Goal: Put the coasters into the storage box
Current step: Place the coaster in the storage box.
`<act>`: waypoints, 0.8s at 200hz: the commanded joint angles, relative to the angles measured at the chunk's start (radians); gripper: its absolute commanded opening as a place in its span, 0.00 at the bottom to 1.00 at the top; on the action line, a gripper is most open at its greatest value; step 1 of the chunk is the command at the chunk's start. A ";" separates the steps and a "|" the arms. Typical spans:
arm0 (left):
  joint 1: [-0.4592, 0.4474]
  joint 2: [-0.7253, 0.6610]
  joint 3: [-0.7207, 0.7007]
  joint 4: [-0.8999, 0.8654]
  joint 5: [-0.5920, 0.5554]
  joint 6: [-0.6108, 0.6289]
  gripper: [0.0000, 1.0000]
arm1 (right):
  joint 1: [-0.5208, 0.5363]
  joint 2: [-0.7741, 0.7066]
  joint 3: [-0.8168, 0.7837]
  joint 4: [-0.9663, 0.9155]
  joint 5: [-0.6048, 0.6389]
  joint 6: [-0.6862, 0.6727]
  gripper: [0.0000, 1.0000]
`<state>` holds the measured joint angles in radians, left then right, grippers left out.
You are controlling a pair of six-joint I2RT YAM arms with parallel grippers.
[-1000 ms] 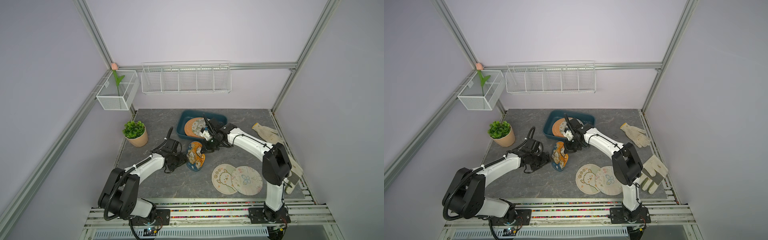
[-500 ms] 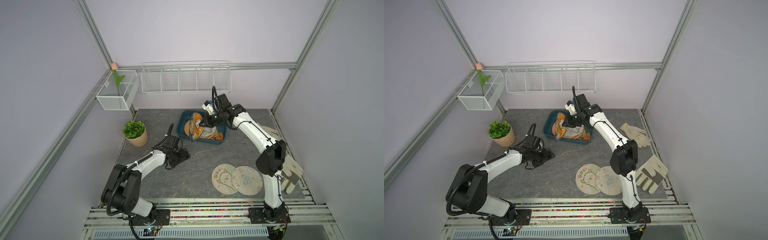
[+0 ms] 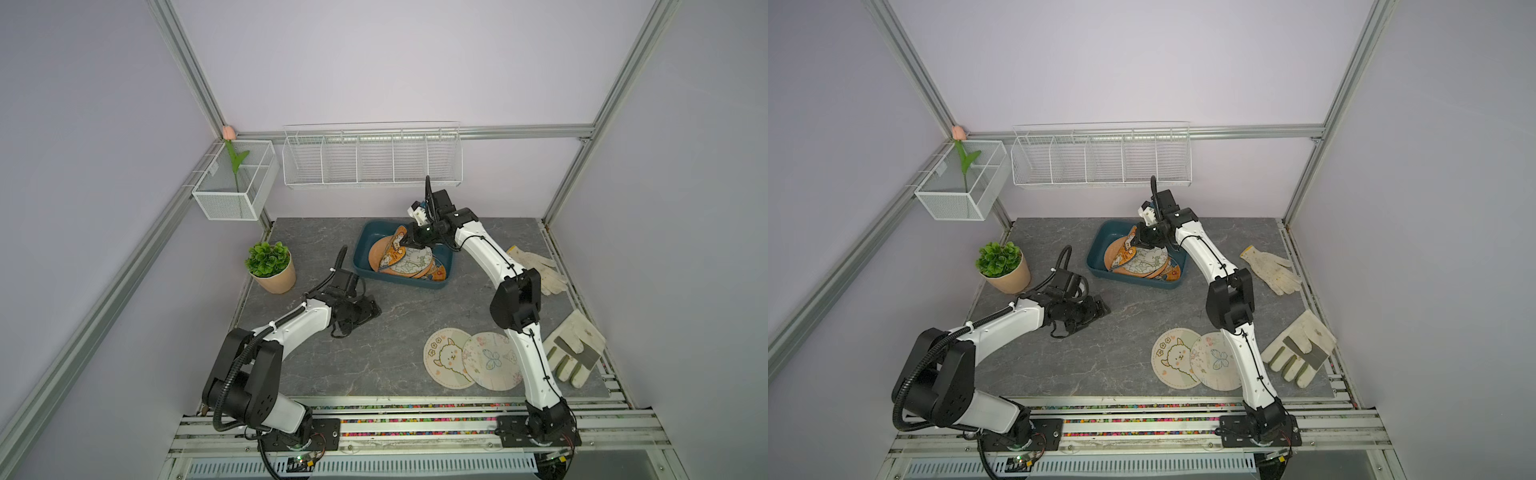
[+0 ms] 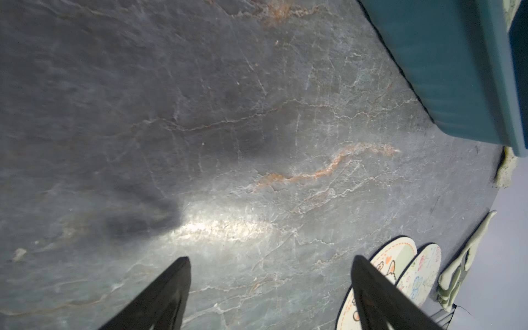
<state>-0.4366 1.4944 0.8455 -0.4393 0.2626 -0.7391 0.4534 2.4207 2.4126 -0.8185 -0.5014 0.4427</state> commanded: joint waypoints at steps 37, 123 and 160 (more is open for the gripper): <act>0.006 -0.003 0.020 -0.004 0.006 0.020 0.88 | -0.075 0.030 -0.020 -0.019 0.014 -0.063 0.07; 0.006 0.007 0.024 -0.008 0.015 0.026 0.88 | -0.108 0.030 -0.035 -0.222 0.221 -0.118 0.70; 0.004 0.008 0.027 -0.010 0.017 0.037 0.88 | -0.110 -0.059 -0.152 -0.210 0.245 -0.124 0.87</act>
<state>-0.4366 1.4944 0.8455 -0.4404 0.2707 -0.7223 0.3466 2.4569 2.3405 -0.9955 -0.2958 0.3401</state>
